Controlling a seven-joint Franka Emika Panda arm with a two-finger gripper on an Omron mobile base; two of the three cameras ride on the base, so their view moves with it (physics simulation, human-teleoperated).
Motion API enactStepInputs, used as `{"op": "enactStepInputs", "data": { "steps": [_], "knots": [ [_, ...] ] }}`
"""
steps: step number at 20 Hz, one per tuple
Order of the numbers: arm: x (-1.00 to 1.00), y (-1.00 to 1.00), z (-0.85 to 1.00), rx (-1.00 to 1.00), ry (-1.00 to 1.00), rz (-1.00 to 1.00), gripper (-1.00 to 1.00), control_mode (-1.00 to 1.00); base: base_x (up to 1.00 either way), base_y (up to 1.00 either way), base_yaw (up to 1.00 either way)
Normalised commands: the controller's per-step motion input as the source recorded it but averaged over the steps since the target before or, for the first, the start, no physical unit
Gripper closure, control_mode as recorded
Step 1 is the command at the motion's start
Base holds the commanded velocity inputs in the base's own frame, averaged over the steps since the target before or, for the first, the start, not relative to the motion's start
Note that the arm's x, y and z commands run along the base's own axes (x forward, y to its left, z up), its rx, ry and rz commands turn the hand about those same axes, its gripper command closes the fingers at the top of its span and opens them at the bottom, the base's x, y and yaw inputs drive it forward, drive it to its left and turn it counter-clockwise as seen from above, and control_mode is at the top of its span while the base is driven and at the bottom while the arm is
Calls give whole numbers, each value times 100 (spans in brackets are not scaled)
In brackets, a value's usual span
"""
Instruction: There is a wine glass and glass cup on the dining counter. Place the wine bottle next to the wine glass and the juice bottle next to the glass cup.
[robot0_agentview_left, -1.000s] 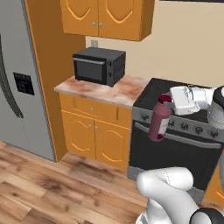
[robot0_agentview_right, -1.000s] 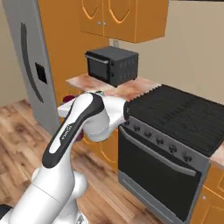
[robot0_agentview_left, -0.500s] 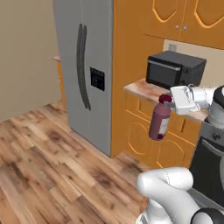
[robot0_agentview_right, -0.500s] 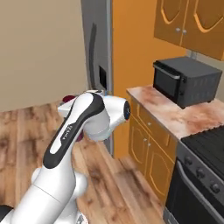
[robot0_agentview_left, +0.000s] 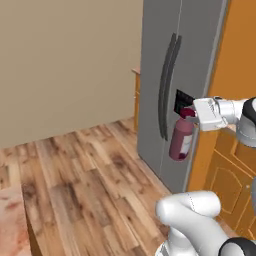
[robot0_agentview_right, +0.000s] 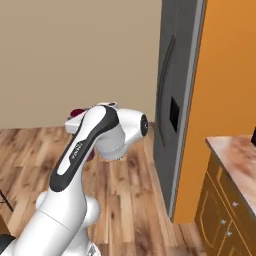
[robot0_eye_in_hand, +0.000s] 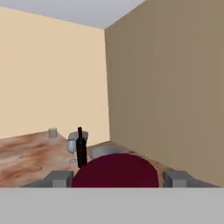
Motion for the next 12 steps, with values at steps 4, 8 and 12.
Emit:
{"op": "enactStepInputs", "data": {
  "steps": [4, 8, 12],
  "knots": [
    [0, 0, 0, 0, 0, 0, 100, 100, 100, 0, 40],
    [0, 0, 0, 0, 0, 0, 100, 100, 100, 0, 26],
    [0, 0, 0, 0, 0, 0, 100, 100, 100, 0, 27]
  ]
}}
